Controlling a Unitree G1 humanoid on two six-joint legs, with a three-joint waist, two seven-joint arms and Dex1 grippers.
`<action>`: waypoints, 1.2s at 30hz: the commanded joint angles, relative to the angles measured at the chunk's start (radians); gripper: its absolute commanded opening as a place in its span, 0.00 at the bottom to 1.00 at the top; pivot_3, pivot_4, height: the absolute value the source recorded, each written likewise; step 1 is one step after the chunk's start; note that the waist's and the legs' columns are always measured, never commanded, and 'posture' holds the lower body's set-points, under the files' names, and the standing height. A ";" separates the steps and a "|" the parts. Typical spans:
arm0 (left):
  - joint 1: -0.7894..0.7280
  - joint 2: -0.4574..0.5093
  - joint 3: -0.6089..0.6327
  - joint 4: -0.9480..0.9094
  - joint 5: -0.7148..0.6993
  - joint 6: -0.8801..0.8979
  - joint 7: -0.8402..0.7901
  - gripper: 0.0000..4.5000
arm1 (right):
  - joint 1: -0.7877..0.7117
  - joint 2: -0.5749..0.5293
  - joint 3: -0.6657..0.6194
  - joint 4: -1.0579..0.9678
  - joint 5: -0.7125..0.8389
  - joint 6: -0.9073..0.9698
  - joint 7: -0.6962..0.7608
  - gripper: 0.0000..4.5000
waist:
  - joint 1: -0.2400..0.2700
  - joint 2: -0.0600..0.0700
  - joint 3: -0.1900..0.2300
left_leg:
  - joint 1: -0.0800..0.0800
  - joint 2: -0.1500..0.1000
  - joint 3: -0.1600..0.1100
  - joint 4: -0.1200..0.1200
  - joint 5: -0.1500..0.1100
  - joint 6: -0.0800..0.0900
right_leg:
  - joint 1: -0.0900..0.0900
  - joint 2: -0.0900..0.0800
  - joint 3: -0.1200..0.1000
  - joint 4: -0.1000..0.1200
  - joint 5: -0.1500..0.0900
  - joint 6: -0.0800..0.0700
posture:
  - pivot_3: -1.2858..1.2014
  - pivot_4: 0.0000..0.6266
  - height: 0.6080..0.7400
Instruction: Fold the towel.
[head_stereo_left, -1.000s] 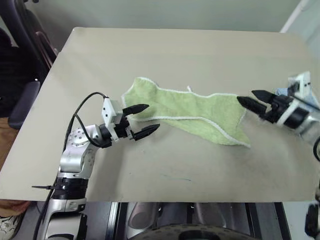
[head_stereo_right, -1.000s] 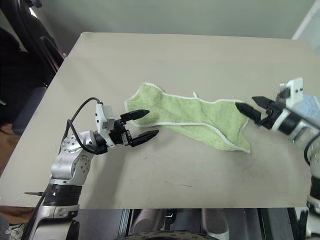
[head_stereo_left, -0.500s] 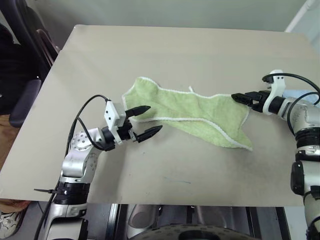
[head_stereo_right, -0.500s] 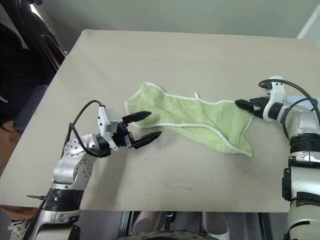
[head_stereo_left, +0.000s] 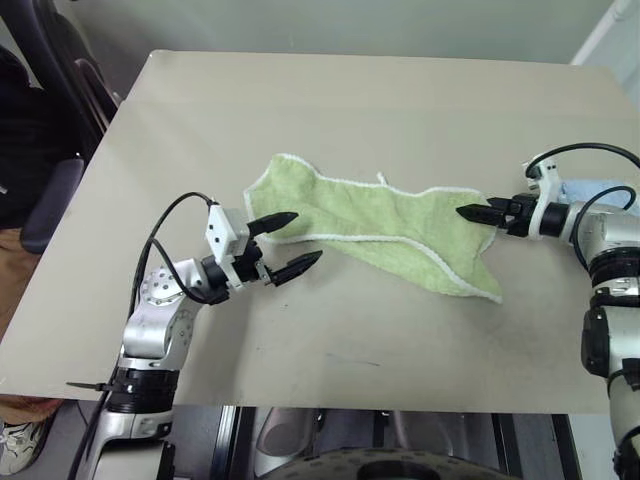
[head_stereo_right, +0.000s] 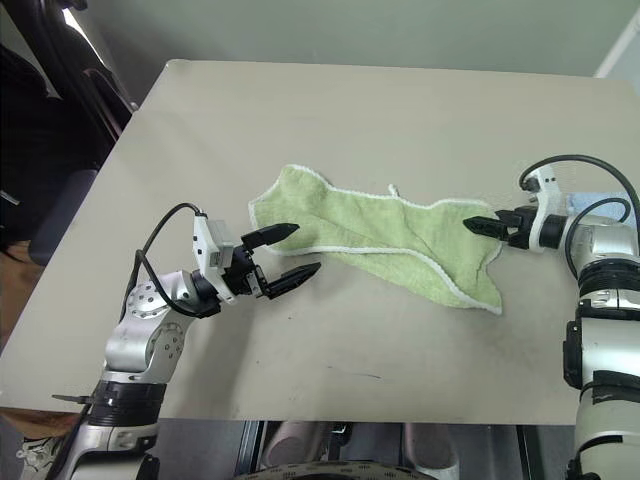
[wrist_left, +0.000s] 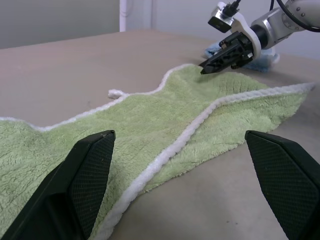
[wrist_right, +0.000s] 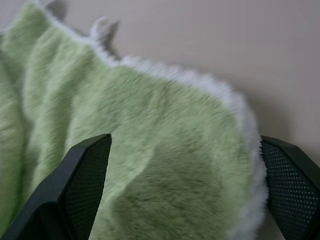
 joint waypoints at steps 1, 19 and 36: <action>-0.005 -0.006 0.003 -0.035 0.000 -0.020 0.009 1.00 | -0.014 0.000 -0.012 -0.028 -0.012 -0.029 0.027 0.87 | 0.000 0.000 0.000 | 0.000 0.000 0.000 0.000 0.000 0.001 | 0.000 0.000 0.000 0.001 0.000 0.000 | 0.52 0.24 0.95; 0.019 -0.007 -0.005 -0.043 0.010 -0.032 0.018 1.00 | -0.100 -0.016 -0.031 0.090 -0.092 -0.109 0.025 0.20 | -0.002 0.000 0.000 | 0.006 0.000 0.000 -0.004 0.000 0.003 | 0.000 0.000 0.000 0.008 -0.001 -0.005 | 0.52 0.24 0.95; -0.022 -0.009 -0.016 -0.024 0.019 -0.029 0.011 1.00 | -0.072 -0.012 0.021 0.043 -0.150 -0.009 0.079 0.70 | -0.002 0.000 0.000 | 0.006 0.000 0.000 -0.004 0.000 0.002 | 0.000 0.000 0.000 0.008 -0.001 -0.005 | 0.52 0.24 0.95</action>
